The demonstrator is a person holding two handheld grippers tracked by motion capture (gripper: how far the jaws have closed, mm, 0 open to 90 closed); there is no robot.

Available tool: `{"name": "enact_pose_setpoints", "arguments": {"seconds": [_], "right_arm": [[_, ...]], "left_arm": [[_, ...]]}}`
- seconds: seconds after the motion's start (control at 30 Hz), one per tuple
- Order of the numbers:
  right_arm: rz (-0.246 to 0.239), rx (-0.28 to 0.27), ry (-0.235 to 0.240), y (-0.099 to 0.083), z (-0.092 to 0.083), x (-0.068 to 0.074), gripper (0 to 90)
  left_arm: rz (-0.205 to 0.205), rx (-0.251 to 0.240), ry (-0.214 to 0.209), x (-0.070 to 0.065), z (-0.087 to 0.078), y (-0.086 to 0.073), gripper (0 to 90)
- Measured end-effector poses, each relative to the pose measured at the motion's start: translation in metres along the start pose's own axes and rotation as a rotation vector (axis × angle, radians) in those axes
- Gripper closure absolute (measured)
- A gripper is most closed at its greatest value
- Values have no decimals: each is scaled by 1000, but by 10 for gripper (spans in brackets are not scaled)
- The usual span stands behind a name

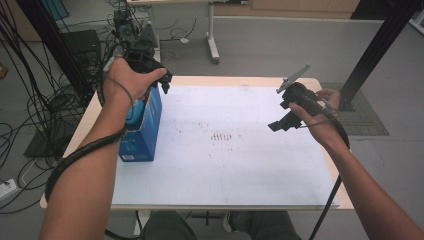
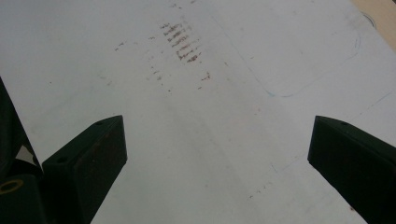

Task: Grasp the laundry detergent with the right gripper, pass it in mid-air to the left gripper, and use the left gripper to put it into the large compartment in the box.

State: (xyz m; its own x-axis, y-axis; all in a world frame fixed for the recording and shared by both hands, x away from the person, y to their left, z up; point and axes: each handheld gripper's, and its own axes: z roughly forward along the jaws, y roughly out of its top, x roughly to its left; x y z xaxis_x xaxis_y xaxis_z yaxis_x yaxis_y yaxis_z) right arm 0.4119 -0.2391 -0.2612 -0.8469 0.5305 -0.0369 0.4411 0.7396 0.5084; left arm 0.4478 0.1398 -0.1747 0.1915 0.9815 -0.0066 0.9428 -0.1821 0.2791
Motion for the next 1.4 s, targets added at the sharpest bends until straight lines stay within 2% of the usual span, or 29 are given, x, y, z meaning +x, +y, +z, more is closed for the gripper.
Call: {"name": "enact_pose_setpoints", "arguments": {"seconds": [0.13,0.3,0.53,0.63,1.03,1.4], "right_arm": [[0,18,6,4,0,-4,43],[1,28,8,4,2,-9,43],[-10,64,24,6,7,-12,45],[-13,75,17,7,7,-12,46],[-23,103,22,8,7,-16,46],[-23,113,32,6,10,-16,46]], "left_arm": [[23,-1,-20,-14,8,10,104],[45,-9,-36,-25,16,20,84],[53,-20,-45,-37,22,31,70],[50,-32,-44,-42,24,35,69],[49,-23,-41,-52,35,45,70],[57,-25,-40,-56,38,47,70]]}}
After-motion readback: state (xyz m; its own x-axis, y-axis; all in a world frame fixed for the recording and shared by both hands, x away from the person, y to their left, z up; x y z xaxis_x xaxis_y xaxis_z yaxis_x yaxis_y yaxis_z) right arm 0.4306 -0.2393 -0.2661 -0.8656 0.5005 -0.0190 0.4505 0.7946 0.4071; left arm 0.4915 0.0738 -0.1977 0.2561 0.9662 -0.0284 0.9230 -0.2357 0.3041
